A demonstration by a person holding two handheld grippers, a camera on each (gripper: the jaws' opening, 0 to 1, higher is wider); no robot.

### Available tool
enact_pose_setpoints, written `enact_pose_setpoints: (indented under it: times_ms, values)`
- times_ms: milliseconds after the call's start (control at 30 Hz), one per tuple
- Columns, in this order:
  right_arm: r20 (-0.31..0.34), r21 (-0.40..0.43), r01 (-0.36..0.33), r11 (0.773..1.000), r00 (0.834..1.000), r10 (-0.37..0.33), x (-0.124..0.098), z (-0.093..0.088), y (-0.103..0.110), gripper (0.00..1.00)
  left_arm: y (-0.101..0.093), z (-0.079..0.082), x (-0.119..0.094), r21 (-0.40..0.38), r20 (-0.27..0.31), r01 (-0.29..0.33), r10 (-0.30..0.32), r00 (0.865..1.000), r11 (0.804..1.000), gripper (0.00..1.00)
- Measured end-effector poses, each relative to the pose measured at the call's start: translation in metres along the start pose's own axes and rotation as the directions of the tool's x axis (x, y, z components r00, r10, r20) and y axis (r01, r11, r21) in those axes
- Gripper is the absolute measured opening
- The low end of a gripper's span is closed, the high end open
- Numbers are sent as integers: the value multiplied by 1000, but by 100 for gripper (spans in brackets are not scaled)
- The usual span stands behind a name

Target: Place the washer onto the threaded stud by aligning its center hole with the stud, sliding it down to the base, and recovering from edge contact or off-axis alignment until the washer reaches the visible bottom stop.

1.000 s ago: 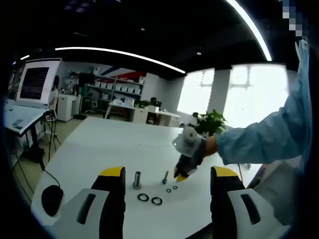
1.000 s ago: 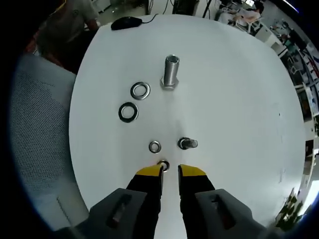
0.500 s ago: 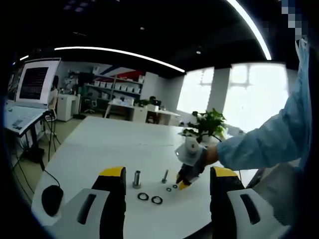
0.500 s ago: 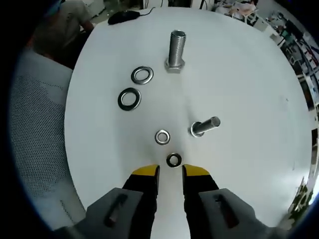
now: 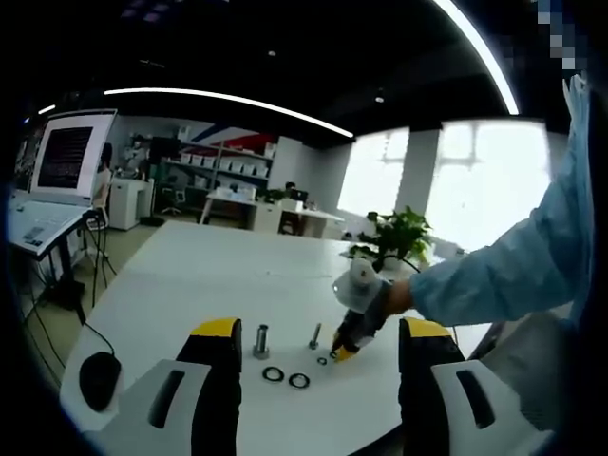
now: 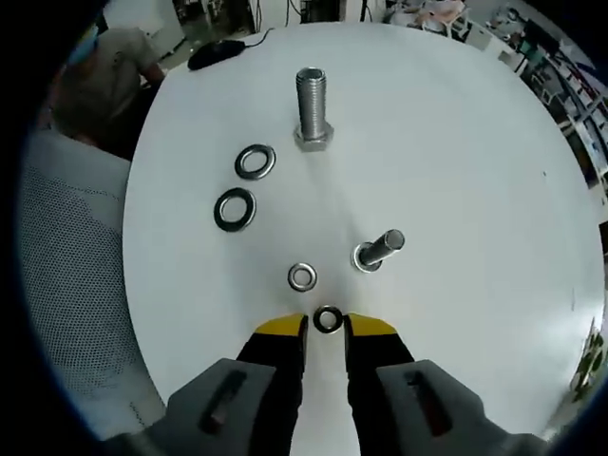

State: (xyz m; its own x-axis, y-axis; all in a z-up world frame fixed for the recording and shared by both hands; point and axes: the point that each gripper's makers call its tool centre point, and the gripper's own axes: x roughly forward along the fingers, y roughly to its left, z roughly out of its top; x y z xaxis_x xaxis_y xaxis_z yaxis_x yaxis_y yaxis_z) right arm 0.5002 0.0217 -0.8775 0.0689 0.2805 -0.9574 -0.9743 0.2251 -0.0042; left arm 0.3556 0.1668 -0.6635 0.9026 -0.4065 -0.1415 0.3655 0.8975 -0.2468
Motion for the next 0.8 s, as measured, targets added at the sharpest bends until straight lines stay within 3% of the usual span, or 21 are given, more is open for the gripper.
enact_pose_setpoints:
  times_ms: [200, 600, 800]
  values:
    - [8, 21, 4, 1000, 1000, -5, 1, 0, -1, 15, 0, 0, 0, -1, 0, 2, -2, 1000, 1000, 65]
    - [-45, -81, 23, 996, 999, -26, -1, -2, 6, 14, -2, -1, 0, -3, -4, 9, -9, 1000, 1000, 64]
    - [-30, -81, 27, 996, 999, -29, -7, 3, 4, 14, -3, -3, 0, -4, -15, 15, -15, 1000, 1000, 62]
